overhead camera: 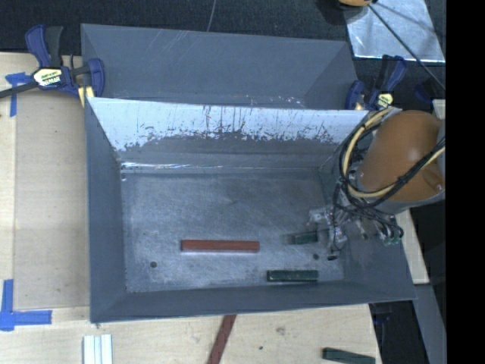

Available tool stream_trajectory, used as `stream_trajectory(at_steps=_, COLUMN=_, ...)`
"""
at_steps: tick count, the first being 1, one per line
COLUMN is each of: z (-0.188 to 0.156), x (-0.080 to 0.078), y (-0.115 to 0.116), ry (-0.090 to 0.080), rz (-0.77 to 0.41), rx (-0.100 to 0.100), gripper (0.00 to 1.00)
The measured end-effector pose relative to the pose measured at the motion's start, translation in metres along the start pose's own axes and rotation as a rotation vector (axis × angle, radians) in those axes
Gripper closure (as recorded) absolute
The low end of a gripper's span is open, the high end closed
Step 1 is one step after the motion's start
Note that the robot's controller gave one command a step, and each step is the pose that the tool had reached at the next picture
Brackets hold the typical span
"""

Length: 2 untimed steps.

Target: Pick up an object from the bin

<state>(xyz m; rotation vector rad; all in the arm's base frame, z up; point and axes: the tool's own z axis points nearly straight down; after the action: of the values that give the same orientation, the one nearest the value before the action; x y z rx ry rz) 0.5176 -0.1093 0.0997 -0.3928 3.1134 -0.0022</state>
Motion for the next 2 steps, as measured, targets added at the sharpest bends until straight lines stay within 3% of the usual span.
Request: stream_trajectory(at_steps=2, z=-0.0216, x=-0.0002, y=0.0001, ry=-0.001, rz=0.001, rx=0.0, gripper=1.0)
